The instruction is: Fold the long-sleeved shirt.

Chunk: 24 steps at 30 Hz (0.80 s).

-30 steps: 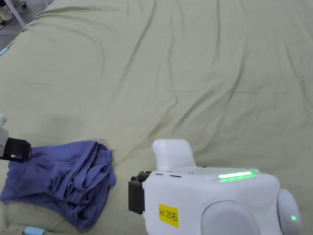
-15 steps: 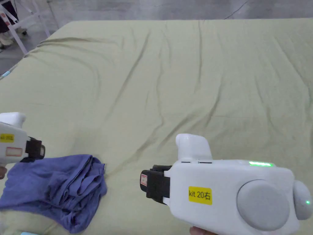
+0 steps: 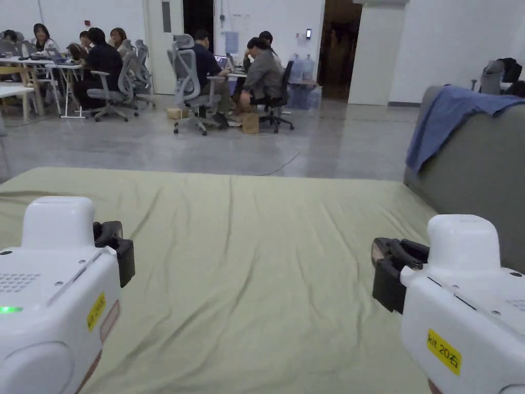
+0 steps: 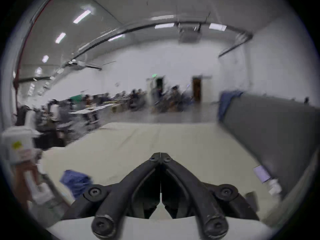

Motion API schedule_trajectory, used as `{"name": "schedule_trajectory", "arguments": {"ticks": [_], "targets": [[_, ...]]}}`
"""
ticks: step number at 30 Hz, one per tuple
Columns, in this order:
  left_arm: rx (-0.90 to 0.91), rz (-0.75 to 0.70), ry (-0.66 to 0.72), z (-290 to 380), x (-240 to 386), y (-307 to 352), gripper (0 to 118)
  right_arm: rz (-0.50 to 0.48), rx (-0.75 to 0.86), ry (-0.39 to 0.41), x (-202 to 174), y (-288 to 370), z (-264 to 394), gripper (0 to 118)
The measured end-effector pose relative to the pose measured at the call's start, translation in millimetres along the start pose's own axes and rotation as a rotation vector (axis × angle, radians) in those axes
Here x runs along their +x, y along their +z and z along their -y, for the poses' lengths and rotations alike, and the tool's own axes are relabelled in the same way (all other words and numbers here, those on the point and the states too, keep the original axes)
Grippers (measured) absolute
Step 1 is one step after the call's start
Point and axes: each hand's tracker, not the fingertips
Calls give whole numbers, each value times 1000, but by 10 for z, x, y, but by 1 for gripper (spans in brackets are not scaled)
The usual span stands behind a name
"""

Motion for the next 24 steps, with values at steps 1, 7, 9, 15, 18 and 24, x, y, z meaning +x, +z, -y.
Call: {"name": "schedule_trajectory", "arguments": {"ticks": [1, 7, 9, 15, 18, 24], "targets": [[22, 4, 8, -49, 98, 105, 0, 31, 29, 5, 96, 126, 8, 0], [31, 35, 17, -64, 430, 515, 0, 9, 57, -45, 300, 602, 59, 0], [32, 52, 13, -64, 519, 616, 0, -2, 74, -45, 290, 716, 78, 0], [87, 32, -20, -76, 693, 863, 6, -1, 128, -23, 223, 951, 62, 0], [99, 31, -24, -90, 720, 915, 76, -1, 132, -10, 232, 945, 31, 7], [185, -26, -57, -105, 802, 966, 118, 5, 183, 13, 270, 897, 28, 118]]}}
